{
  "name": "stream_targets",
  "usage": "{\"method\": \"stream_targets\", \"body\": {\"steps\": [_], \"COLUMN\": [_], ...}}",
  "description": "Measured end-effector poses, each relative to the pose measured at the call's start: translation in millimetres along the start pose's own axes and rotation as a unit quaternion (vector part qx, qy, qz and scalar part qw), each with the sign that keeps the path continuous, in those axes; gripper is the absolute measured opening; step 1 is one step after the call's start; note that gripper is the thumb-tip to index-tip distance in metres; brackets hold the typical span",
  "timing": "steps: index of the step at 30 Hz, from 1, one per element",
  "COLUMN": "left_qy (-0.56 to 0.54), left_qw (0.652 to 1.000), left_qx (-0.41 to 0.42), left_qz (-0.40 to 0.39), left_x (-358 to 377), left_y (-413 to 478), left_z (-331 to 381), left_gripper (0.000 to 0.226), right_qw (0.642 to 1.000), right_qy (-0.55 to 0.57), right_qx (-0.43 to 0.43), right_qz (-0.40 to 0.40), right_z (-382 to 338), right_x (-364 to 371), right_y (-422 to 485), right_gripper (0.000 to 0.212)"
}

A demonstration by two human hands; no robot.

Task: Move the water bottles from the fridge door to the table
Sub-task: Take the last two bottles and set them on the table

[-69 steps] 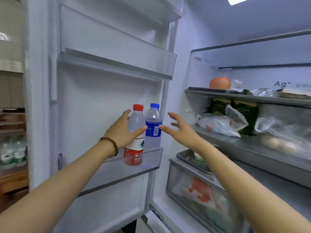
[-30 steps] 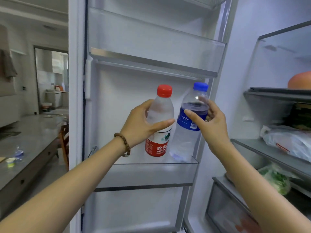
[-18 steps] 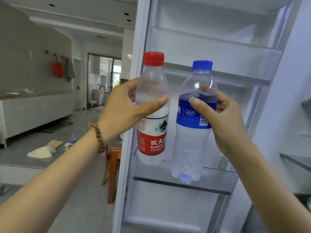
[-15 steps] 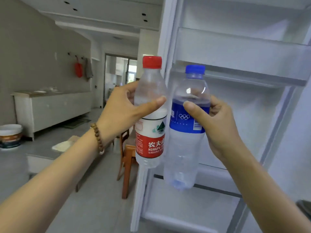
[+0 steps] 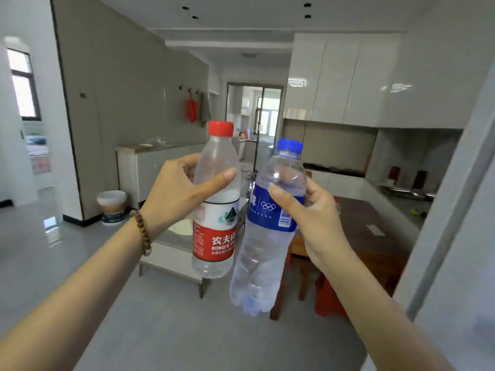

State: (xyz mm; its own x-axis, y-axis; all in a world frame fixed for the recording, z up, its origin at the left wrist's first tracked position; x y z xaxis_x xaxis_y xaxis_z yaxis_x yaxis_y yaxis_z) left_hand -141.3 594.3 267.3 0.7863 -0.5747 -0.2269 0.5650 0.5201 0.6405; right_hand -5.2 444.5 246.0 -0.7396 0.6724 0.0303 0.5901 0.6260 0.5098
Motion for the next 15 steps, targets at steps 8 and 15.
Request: {"method": "stream_targets", "body": {"steps": [8, 15], "left_qy": [-0.007, -0.028], "left_qw": [0.998, 0.996], "left_qx": [-0.036, -0.06], "left_qz": [-0.053, -0.068], "left_x": [-26, 39], "left_y": [92, 186], "left_z": [-118, -231], "left_gripper": [0.044, 0.064], "right_qw": [0.997, 0.99], "right_qy": [-0.013, -0.08], "right_qx": [0.036, 0.026], "right_qz": [0.067, 0.117], "right_z": [93, 180], "right_x": [49, 4], "right_y": [106, 219], "right_gripper": [0.073, 0.061]}}
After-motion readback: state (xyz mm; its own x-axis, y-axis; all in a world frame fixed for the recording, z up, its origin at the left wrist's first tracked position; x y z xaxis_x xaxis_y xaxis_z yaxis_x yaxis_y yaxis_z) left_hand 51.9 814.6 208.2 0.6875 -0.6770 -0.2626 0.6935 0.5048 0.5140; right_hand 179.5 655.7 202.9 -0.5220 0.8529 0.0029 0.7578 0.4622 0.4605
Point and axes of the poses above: each hand's wrist, its own y-axis towards the middle knuckle, its own x-axis out of the palm, z = x × y, the point moved 2 cm from there along y, towards the middle knuckle
